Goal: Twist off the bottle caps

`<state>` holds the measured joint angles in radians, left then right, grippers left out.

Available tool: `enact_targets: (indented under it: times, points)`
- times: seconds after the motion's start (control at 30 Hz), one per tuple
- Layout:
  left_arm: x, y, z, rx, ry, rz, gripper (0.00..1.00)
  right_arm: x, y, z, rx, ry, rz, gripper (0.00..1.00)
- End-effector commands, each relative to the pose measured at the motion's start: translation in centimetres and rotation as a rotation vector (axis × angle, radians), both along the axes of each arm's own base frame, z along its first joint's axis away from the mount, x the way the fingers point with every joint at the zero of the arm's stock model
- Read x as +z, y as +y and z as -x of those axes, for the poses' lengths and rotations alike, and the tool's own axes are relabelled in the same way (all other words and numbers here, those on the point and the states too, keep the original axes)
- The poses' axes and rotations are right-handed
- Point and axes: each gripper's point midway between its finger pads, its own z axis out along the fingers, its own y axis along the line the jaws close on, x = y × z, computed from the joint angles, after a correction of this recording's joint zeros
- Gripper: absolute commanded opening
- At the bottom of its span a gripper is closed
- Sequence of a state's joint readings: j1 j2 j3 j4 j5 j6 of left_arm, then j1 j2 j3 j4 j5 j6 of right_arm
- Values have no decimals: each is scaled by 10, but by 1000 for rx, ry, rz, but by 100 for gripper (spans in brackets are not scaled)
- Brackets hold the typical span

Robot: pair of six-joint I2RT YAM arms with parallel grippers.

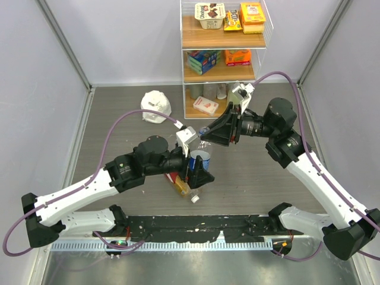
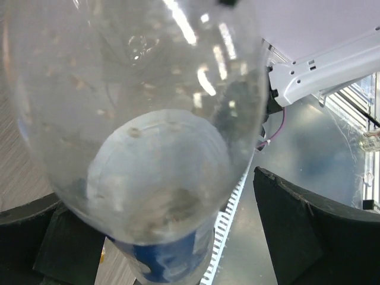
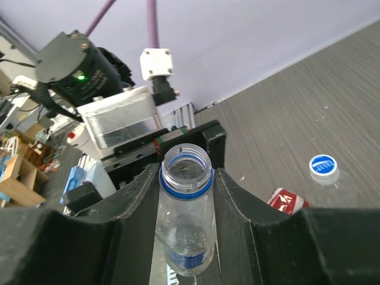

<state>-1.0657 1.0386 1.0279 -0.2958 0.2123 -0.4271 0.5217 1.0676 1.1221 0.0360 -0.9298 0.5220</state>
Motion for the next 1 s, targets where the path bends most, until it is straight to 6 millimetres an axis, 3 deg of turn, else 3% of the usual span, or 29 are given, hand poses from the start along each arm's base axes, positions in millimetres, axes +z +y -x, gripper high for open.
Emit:
enact_targets:
  times: [0.0, 0.33, 0.57, 0.73, 0.97]
  points:
    - [19, 3, -9, 52, -43, 49, 100, -4, -3, -17, -106, -27, 53, 1]
    - [12, 25, -34, 232, -73, -1, 100, -32, -38, -68, -433, -89, 305, 2]
    - [7, 29, -39, 269, -75, -23, 100, -45, -78, -115, -784, -143, 329, 2]
    - [6, 30, -41, 277, -79, -32, 100, -63, -91, -135, -893, -146, 382, 2]
    - [5, 34, -45, 299, -97, -50, 100, -59, -139, -163, -1221, -157, 399, 1]
